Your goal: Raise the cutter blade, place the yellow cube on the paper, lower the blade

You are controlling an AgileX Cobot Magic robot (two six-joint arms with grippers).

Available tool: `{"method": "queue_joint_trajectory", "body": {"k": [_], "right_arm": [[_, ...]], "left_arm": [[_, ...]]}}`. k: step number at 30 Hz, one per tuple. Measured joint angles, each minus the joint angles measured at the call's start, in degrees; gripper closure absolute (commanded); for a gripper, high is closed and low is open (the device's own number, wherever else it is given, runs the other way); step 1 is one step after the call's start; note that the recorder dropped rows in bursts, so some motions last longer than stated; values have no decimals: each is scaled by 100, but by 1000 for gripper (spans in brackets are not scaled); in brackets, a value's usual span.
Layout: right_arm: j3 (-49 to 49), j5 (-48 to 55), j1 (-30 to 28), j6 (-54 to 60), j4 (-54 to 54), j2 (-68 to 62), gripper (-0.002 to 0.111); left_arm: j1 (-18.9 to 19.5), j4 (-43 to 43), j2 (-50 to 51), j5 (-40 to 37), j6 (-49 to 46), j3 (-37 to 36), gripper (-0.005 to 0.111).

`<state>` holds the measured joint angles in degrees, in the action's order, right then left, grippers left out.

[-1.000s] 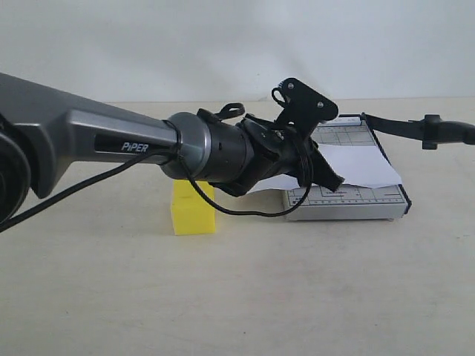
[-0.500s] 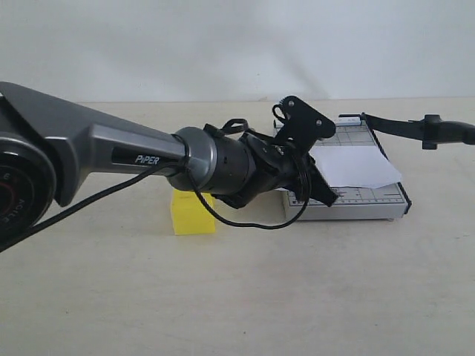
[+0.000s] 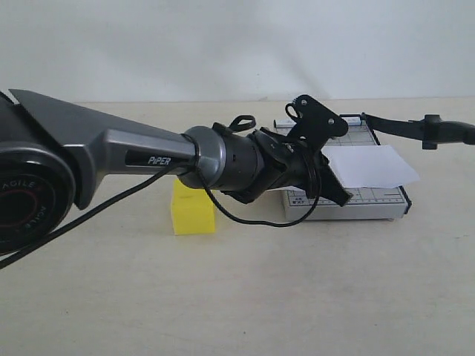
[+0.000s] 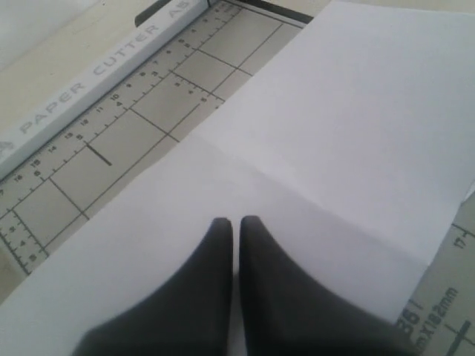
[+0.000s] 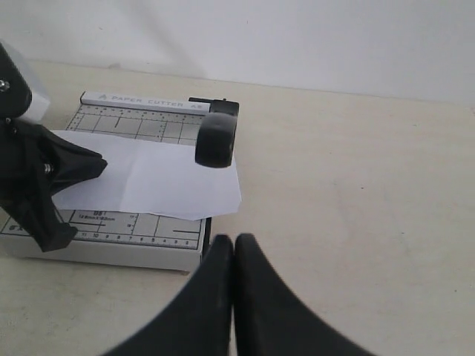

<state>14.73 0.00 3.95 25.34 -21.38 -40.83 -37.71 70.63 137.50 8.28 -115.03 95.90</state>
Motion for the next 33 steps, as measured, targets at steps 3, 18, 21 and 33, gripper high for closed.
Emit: {"method": "queue_joint_trajectory", "body": {"k": [3,18,21,33], "right_arm": [[0,-31,0,0,0,0,108],[0,-31,0,0,0,0,108],[0,-31,0,0,0,0,108],[0,-31,0,-402,0,0,108]], "left_arm": [[0,0,44,0,0,58,102],[-150,0,202,-158,-11,415,102],[-150,0,63,-169,-11,415,102],[50,301,-824,-169,-150,-60,60]]}}
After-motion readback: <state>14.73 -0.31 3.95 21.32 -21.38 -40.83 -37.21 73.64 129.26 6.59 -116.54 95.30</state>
